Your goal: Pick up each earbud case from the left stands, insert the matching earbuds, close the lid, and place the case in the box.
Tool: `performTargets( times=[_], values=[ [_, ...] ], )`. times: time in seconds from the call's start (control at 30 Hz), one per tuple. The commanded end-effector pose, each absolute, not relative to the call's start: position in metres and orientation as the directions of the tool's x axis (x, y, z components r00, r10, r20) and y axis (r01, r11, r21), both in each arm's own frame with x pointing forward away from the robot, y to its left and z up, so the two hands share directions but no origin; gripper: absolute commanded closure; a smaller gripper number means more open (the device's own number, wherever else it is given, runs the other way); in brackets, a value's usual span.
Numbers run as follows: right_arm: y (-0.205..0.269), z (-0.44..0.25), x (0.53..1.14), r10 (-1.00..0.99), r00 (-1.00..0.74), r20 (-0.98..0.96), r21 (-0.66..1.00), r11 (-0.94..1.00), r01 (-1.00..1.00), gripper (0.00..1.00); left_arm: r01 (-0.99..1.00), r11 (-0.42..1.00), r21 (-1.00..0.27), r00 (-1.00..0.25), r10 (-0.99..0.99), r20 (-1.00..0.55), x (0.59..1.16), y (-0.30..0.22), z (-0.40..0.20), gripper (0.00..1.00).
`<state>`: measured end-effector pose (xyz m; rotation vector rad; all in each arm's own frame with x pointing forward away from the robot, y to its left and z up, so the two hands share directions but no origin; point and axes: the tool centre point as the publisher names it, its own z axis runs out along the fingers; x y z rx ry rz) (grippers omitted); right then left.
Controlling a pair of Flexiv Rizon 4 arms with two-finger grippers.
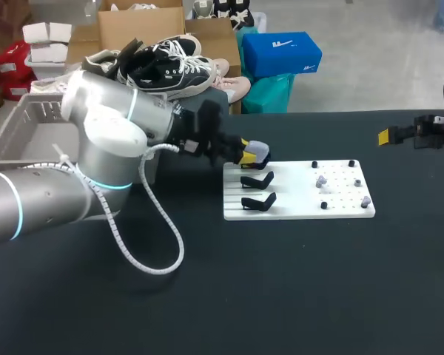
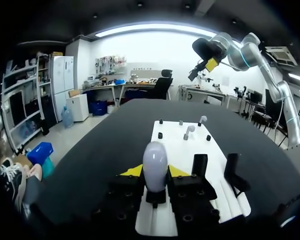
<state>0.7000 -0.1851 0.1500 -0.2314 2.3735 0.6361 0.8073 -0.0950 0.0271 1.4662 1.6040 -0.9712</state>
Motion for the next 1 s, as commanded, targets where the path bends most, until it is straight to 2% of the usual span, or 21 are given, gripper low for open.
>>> performTargets(
  times=[0.03,0.2,0.43,0.77,1.0],
  values=[
    [-0.185,0.150,0.700,0.000,-0.766,-0.643,0.383,0.866,-0.321,0.00,0.996,0.066,-0.053,-0.075,0.402,-0.913,0.799,-0.083,0.042,1.00],
    [-0.185,0.150,0.700,0.000,-0.766,-0.643,0.383,0.866,-0.321,0.00,0.997,0.055,-0.045,-0.061,0.340,-0.938,0.781,-0.082,0.072,1.00],
    [-0.185,0.150,0.700,0.000,-0.766,-0.643,0.383,0.866,-0.321,0.00,0.998,0.033,0.054,0.045,0.230,-0.972,0.746,-0.090,0.107,1.00],
    [-0.185,0.150,0.700,0.000,-0.766,-0.643,0.383,0.866,-0.321,0.00,0.990,0.050,0.131,0.123,0.132,-0.983,0.713,-0.095,0.121,1.00],
    [-0.185,0.150,0.700,0.000,-0.766,-0.643,0.383,0.866,-0.321,0.00,0.986,0.024,0.164,0.159,0.142,-0.977,0.703,-0.095,0.119,1.00]
  ],
)
